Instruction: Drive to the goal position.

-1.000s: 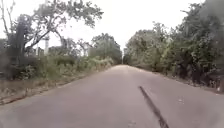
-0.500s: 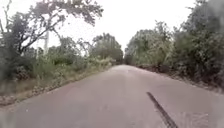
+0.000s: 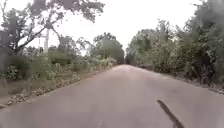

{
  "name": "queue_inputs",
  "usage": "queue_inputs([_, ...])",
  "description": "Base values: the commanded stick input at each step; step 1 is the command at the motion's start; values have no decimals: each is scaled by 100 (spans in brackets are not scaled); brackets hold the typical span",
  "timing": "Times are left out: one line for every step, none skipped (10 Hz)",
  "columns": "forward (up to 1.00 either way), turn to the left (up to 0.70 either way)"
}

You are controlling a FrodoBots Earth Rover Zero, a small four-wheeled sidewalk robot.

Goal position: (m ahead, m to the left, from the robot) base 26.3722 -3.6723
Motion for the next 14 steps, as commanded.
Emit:
queue_inputs([100,0])
queue_inputs([55,0])
queue_inputs([0,0])
queue_inputs([0,0])
queue_inputs([0,0])
queue_inputs([0,0])
queue_inputs([0,0])
queue_inputs([0,0])
queue_inputs([0,0])
queue_inputs([0,0])
queue_inputs([0,0])
queue_inputs([47,0])
queue_inputs([100,0])
queue_inputs([100,0])
